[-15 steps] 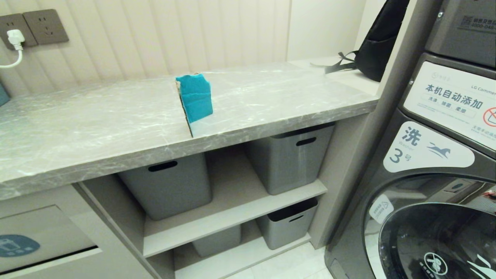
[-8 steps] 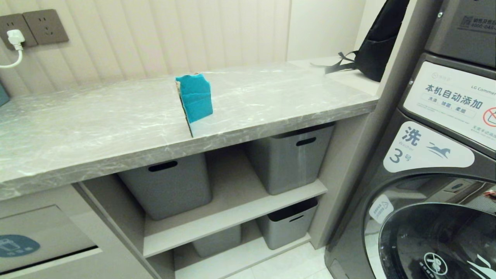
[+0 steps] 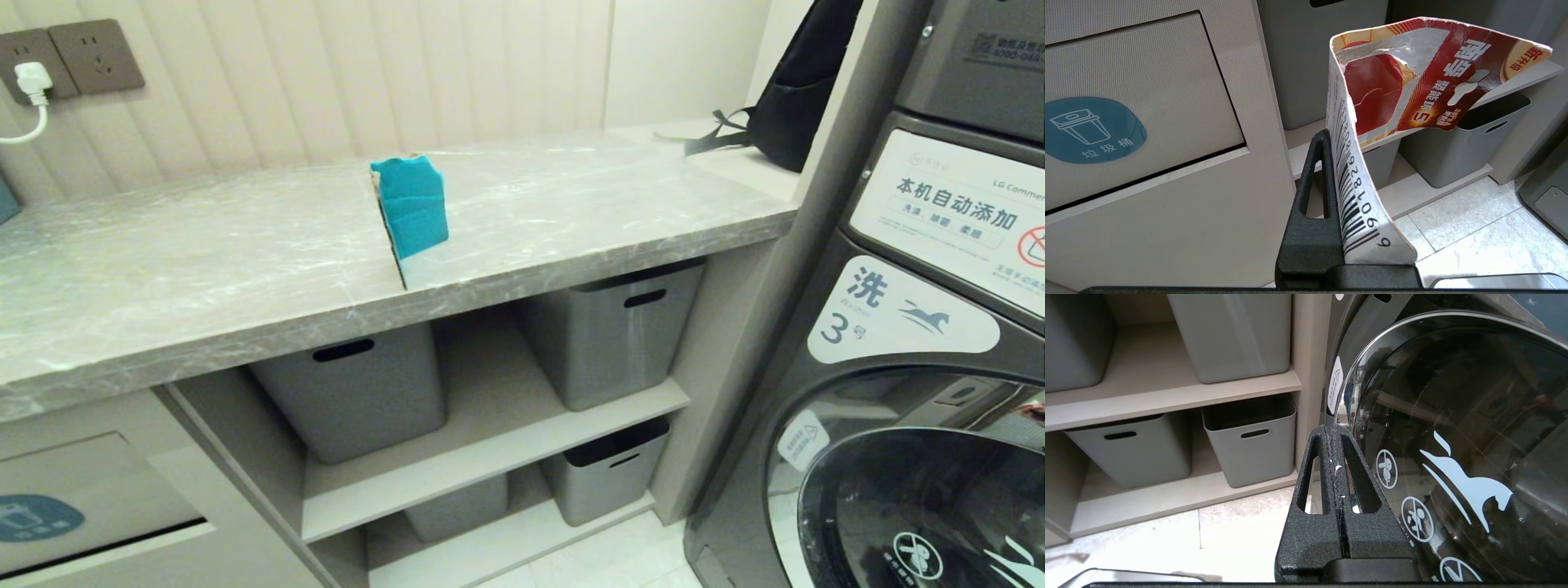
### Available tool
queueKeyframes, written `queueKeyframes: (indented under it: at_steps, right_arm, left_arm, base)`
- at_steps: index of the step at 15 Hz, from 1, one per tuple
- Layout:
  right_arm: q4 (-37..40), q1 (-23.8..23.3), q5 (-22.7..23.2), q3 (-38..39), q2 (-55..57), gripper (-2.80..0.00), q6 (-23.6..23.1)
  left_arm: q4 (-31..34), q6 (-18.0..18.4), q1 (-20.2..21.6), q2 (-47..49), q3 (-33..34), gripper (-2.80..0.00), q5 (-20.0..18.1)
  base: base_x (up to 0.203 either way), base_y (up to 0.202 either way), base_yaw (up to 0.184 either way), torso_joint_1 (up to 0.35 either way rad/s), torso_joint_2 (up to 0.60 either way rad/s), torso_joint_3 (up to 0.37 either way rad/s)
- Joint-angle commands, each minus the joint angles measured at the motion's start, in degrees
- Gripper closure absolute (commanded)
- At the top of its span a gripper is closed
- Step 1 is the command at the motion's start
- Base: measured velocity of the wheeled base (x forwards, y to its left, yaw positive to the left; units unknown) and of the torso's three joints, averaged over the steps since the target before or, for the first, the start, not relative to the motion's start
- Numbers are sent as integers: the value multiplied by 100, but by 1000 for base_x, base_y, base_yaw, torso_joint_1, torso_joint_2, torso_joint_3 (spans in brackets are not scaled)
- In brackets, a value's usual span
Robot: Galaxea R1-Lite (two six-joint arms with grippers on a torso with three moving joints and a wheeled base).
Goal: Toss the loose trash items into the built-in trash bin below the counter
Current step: Put the garbage in the trash can
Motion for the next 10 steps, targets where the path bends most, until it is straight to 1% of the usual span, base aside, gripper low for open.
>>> queueKeyframes:
  at_steps: [1, 4, 6, 7, 10]
  right_arm:
    - [2, 2, 5, 0, -9, 0, -36]
    - [-7, 2, 12, 0, -9, 0, -45]
    - [-7, 2, 14, 0, -9, 0, -45]
    - [2, 2, 14, 0, -9, 0, -45]
    - [2, 2, 14, 0, -9, 0, -62]
  left_arm:
    - [5, 2, 1, -2, 0, 0, 0]
    - [-4, 53, 1, -2, 0, 0, 0]
    - [-4, 152, 1, -11, 0, 0, -26]
    - [5, 134, 1, -11, 0, 0, -18]
    - [-4, -189, 1, -11, 0, 0, 47]
  base:
    - [0, 0, 0, 0, 0, 0]
    - [0, 0, 0, 0, 0, 0]
    - [0, 0, 0, 0, 0, 0]
    - [0, 0, 0, 0, 0, 0]
    - [0, 0, 0, 0, 0, 0]
